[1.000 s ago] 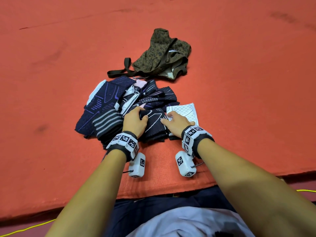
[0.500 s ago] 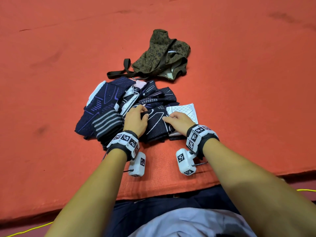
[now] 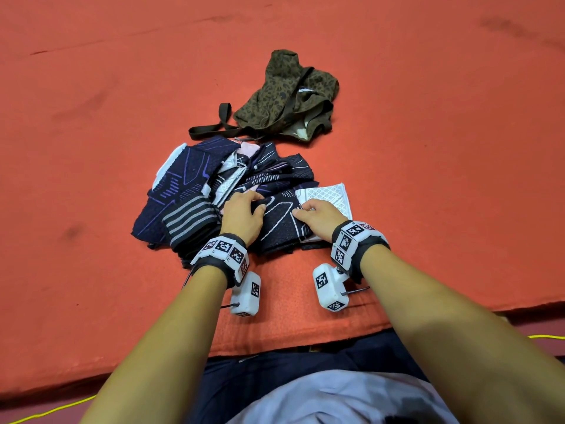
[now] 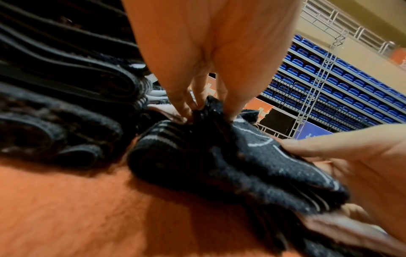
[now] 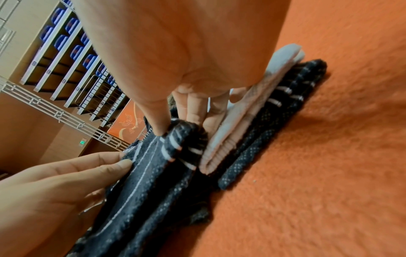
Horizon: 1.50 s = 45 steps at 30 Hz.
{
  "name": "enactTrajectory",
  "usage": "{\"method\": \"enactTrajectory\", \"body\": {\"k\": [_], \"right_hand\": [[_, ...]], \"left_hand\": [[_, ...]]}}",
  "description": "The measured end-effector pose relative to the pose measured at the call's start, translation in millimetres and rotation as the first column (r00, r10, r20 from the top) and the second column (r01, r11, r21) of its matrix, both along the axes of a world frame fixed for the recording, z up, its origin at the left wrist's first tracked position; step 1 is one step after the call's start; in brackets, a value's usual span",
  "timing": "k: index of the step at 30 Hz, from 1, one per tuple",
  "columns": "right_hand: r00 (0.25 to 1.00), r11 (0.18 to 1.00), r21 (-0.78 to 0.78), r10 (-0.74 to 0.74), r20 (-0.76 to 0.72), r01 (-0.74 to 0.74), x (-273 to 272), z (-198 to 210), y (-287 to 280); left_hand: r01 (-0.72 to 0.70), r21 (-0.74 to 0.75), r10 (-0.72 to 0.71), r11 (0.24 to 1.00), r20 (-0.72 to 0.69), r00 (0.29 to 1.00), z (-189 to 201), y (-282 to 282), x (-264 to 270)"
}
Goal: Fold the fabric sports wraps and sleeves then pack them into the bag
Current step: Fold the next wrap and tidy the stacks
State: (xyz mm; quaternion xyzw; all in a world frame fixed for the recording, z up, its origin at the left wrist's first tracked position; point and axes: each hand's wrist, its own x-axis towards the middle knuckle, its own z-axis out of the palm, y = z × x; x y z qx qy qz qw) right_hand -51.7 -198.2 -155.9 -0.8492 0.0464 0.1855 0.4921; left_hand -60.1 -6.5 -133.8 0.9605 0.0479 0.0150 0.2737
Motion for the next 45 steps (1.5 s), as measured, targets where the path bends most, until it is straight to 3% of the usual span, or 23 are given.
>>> {"method": "enactTrajectory", "body": {"k": [6, 19, 22, 28, 34, 37, 41, 45], "right_hand": [[0.999, 0.999, 0.030, -0.040, -0.035, 0.041, -0.8, -3.9, 0.2], [0.968, 0.898, 0.388, -0.130, -0.216, 0.207, -4.8, 21.7, -8.7], [0.963, 0.902, 0.342, -0.227, -0.142, 0.263, -1.5, 18.9, -14.5], [0.922, 0.840, 0.381, -0.358, -0.147, 0.387, 3.5, 15.9, -17.4], [0.919, 0.844, 0.365, -0.373, -0.129, 0.394, 3.6, 18.9, -21.1], [0.936, 0.883, 0.314, -0.345, -0.067, 0.348, 6.1, 20.9, -22.8], [0.930, 0.911, 0.210, -0.368, 0.020, 0.356, 7.3, 24.0, -27.5], [0.903, 0.897, 0.145, -0.427, 0.045, 0.417, 9.3, 21.2, -36.6]], "left_hand": [[0.006, -0.045, -0.006, 0.999, 0.018, 1.000, 0.3, 3.8, -1.2], [0.006, -0.249, 0.024, 0.968, 0.121, 0.992, 15.9, -6.9, 3.9], [-0.061, -0.382, 0.083, 0.922, 0.039, 0.996, 13.3, -12.5, 4.7], [-0.196, -0.603, 0.077, 0.773, -0.217, 0.973, 3.1, -19.6, -0.3], [-0.115, -0.534, 0.028, 0.838, -0.170, 0.985, 4.2, -27.4, -0.5], [-0.071, -0.494, -0.002, 0.867, -0.145, 0.989, 4.9, -30.8, -0.2], [-0.038, -0.494, -0.032, 0.868, -0.131, 0.991, 3.7, -32.8, -0.6], [0.003, -0.568, -0.094, 0.823, -0.131, 0.987, 9.3, -37.8, -2.1]]}}
